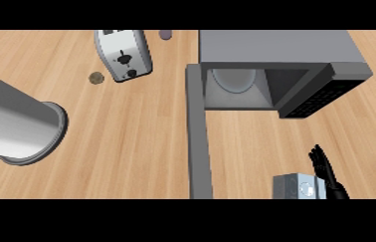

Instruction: Pick up the milk, place it into the microwave and close the microwave

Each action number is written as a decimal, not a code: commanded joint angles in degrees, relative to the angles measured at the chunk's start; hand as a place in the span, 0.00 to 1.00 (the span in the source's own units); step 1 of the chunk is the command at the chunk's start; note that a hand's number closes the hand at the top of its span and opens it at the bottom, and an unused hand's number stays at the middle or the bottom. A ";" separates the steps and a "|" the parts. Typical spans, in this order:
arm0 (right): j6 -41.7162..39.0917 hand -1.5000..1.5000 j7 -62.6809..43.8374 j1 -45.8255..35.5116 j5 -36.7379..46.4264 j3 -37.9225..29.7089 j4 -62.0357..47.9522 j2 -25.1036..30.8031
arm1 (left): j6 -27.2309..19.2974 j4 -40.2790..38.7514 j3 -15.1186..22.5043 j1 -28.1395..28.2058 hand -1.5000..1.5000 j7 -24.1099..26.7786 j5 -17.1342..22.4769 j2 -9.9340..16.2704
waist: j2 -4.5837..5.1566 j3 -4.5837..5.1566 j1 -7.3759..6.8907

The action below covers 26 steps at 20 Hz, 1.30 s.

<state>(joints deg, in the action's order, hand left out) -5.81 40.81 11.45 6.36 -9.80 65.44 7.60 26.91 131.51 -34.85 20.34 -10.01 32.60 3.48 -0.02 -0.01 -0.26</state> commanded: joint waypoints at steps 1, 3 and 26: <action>-1.35 1.00 2.20 -2.25 -0.25 -0.54 -4.41 0.95 | 1.19 0.72 -3.82 1.27 0.00 -1.59 4.86 0.90 | -0.04 0.00 -0.06; -0.82 1.00 9.57 -2.78 1.32 -0.18 -10.95 0.41 | 1.18 3.68 -1.28 2.33 0.00 -2.03 1.88 -2.30 | -0.02 -0.02 -0.07; -1.75 1.00 14.41 -30.30 0.06 -1.16 -24.88 -1.30 | 4.44 -0.63 -5.15 1.24 0.00 -2.18 5.21 -0.99 | -0.08 0.03 -0.03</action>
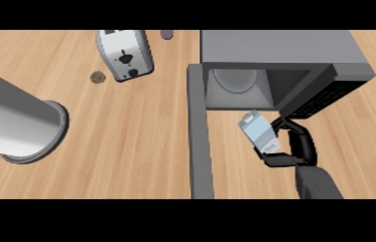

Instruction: Pick up the milk, place it into the microwave and close the microwave

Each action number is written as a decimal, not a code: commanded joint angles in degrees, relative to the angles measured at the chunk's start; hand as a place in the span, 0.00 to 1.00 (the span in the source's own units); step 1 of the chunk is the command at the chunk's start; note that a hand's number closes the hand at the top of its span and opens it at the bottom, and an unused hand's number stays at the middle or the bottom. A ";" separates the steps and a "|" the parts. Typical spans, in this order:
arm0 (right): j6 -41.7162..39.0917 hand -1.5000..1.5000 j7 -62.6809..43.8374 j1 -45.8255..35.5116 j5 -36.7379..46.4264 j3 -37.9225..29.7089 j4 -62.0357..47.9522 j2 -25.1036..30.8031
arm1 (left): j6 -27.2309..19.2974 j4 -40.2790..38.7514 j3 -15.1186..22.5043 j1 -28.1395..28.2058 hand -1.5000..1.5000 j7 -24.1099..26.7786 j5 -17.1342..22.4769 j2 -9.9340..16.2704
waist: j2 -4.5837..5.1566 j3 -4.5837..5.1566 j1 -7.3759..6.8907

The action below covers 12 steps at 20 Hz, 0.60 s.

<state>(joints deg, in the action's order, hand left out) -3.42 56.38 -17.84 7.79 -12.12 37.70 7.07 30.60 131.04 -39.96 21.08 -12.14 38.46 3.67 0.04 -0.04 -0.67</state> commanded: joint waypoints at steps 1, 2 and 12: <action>-5.56 1.00 -0.94 3.92 -1.13 3.22 8.18 -1.63 | 0.79 1.49 -1.21 1.71 0.00 -0.15 1.22 -1.11 | -0.32 0.08 0.69; -4.81 1.00 -4.52 0.01 -1.75 3.36 8.05 -3.32 | 0.08 1.12 0.87 0.18 0.00 -0.50 -1.86 -2.24 | -0.21 0.08 0.67; 5.23 1.00 -22.70 4.33 0.00 9.32 31.41 -6.77 | 0.59 -4.50 -4.46 -2.61 0.00 -0.98 1.08 2.71 | -0.19 0.07 0.69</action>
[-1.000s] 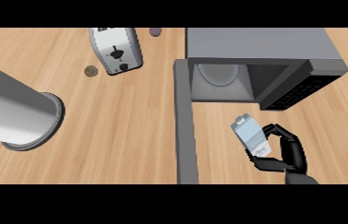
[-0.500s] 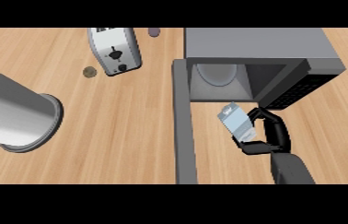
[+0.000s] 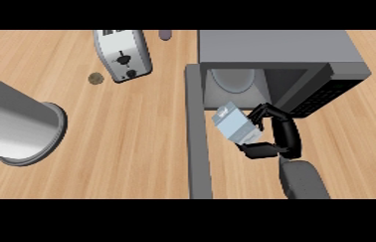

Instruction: Pick up the milk, place it into the microwave and close the microwave

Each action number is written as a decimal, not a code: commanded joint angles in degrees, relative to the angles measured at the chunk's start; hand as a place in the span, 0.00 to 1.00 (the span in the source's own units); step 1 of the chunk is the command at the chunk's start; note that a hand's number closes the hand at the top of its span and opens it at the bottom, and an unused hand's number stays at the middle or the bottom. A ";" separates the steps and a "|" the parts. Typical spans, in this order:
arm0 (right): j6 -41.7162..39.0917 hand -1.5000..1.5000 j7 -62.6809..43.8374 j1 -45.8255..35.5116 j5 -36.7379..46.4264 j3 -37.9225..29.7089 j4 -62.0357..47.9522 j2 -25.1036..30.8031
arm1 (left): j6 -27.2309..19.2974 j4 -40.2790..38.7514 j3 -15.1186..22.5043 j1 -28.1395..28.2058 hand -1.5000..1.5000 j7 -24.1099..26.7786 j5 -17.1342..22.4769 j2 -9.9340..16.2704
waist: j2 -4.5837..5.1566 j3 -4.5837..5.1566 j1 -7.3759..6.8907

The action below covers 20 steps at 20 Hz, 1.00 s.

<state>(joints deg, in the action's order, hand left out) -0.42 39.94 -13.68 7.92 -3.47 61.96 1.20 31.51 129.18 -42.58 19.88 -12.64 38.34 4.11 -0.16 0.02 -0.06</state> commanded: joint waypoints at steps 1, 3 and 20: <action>2.37 1.00 -8.85 1.28 0.66 1.95 9.57 -0.88 | 1.50 0.52 -1.05 0.92 0.00 0.25 1.08 -1.01 | -0.01 0.00 -0.07; 6.25 1.00 -7.04 -5.68 1.39 1.27 1.65 -1.15 | 1.02 4.05 -3.20 4.74 0.00 -2.87 8.11 0.50 | 0.04 -0.04 -0.80; 21.56 1.00 -11.89 -39.43 11.95 -4.97 -34.17 5.23 | 1.52 -3.23 0.04 -4.31 0.00 0.69 -3.28 -0.42 | 1.11 -0.09 -2.52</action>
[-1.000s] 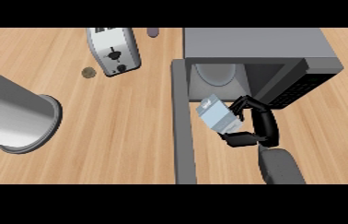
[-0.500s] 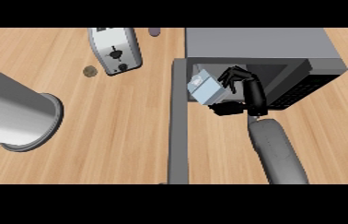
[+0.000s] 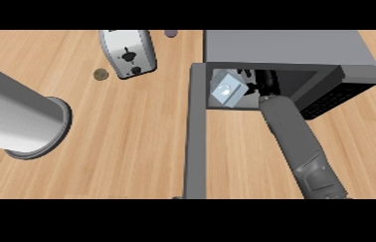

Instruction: Pick up the milk, place it into the microwave and close the microwave

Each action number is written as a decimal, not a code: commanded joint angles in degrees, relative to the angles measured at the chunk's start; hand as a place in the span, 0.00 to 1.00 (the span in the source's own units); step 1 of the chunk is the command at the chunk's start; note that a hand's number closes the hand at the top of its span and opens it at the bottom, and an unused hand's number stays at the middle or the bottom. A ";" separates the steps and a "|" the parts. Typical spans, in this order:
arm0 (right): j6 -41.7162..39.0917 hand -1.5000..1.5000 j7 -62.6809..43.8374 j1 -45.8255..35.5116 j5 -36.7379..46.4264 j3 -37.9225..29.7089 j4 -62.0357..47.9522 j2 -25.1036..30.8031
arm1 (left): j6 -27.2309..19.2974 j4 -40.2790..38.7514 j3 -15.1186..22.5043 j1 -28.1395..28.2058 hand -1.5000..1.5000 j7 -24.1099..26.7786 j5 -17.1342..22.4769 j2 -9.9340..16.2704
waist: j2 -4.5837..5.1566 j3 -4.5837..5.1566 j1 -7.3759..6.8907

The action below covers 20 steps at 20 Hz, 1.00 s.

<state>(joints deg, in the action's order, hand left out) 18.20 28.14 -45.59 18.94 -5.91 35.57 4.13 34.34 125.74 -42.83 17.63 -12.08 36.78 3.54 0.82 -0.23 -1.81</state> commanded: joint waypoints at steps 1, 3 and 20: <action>5.13 1.00 1.33 -8.19 1.17 -2.89 -10.54 0.83 | 1.25 -0.27 0.43 0.14 0.00 -0.30 0.45 0.60 | 0.16 0.16 -1.30; 9.78 1.00 1.21 -8.79 2.51 -2.78 -12.79 -0.60 | 1.83 -3.06 0.31 -1.34 0.00 1.27 -0.54 0.59 | 0.08 0.19 -0.98; 25.96 1.00 5.73 -16.39 7.90 -3.89 -25.24 7.76 | 1.56 -5.54 3.05 -5.51 0.00 0.17 -2.02 2.44 | 2.50 0.10 -5.36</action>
<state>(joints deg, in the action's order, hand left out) 40.64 34.89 -59.28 24.91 -10.60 12.26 10.45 35.34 121.36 -40.60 12.76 -11.97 35.57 5.90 3.21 -0.47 -6.16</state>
